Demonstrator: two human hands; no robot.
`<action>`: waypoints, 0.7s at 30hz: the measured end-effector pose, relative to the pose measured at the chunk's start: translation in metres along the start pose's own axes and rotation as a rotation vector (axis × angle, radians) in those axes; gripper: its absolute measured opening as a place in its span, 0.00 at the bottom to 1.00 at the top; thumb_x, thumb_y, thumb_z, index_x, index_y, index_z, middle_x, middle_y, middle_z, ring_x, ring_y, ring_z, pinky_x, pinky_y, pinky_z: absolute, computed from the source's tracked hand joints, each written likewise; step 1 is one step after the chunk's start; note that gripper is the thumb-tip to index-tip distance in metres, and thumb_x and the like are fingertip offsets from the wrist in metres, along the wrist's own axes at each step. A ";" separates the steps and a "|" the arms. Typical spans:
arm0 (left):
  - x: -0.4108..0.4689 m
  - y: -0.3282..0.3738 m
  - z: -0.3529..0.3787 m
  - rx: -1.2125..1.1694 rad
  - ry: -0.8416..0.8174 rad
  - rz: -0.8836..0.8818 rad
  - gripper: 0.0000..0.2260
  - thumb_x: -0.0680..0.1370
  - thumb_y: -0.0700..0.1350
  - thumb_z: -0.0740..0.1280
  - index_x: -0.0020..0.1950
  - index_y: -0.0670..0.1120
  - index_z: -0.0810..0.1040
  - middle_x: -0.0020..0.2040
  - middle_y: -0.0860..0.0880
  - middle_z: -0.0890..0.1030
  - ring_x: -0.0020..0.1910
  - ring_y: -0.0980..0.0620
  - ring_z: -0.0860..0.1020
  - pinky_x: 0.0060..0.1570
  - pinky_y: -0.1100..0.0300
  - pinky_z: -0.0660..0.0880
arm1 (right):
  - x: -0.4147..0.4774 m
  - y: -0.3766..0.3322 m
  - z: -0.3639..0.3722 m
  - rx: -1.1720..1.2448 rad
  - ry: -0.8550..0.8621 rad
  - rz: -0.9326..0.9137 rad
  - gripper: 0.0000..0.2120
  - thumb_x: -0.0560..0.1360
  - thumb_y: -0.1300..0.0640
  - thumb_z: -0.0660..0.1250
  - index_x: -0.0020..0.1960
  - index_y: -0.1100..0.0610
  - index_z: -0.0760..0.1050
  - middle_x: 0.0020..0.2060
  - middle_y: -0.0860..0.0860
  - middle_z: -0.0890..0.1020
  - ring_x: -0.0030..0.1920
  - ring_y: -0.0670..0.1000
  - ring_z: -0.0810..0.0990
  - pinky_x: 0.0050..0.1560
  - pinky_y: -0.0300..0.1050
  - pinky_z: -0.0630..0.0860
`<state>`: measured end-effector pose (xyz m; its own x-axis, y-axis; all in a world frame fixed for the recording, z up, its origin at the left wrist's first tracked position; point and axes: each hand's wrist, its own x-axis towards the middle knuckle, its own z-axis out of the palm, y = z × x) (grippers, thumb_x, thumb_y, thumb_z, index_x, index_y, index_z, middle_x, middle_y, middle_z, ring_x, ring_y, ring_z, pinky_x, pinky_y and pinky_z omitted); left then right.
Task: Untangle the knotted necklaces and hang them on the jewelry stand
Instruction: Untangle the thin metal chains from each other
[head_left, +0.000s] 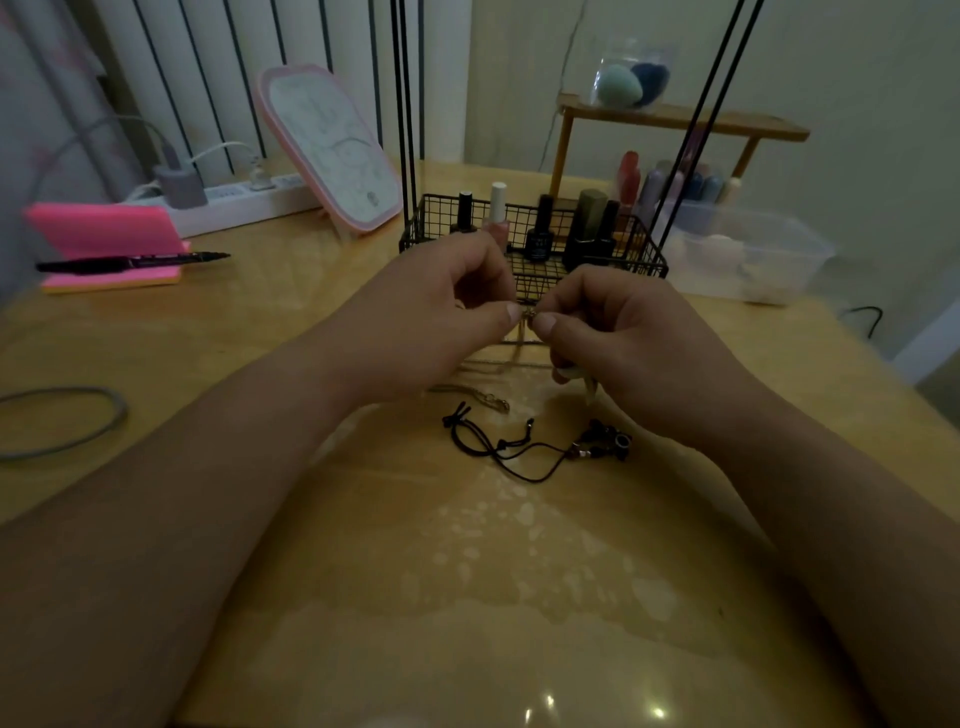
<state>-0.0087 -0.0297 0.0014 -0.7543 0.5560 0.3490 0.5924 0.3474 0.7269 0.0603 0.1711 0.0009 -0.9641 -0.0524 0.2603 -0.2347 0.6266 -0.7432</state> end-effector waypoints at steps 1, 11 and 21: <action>0.000 0.001 0.000 0.004 -0.011 -0.006 0.02 0.80 0.46 0.72 0.49 0.51 0.80 0.45 0.53 0.81 0.43 0.59 0.78 0.43 0.68 0.75 | 0.000 0.000 0.001 -0.008 0.006 -0.009 0.03 0.82 0.54 0.68 0.52 0.53 0.80 0.38 0.49 0.83 0.38 0.44 0.84 0.42 0.41 0.81; -0.001 0.003 0.001 -0.045 -0.079 -0.103 0.04 0.81 0.50 0.70 0.49 0.52 0.84 0.44 0.50 0.83 0.41 0.59 0.78 0.42 0.65 0.75 | -0.002 0.002 0.004 -0.087 0.064 -0.120 0.02 0.81 0.55 0.69 0.49 0.51 0.78 0.37 0.49 0.82 0.38 0.46 0.81 0.36 0.39 0.77; -0.001 0.001 0.000 -0.108 -0.111 -0.118 0.05 0.82 0.47 0.69 0.48 0.53 0.83 0.42 0.54 0.82 0.42 0.60 0.78 0.47 0.61 0.75 | -0.002 0.004 0.004 -0.093 0.078 -0.150 0.02 0.81 0.55 0.70 0.49 0.50 0.79 0.38 0.49 0.82 0.39 0.48 0.81 0.39 0.47 0.80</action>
<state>-0.0077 -0.0296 0.0013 -0.7773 0.5984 0.1944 0.4635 0.3357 0.8200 0.0609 0.1708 -0.0053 -0.9057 -0.0922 0.4137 -0.3591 0.6856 -0.6333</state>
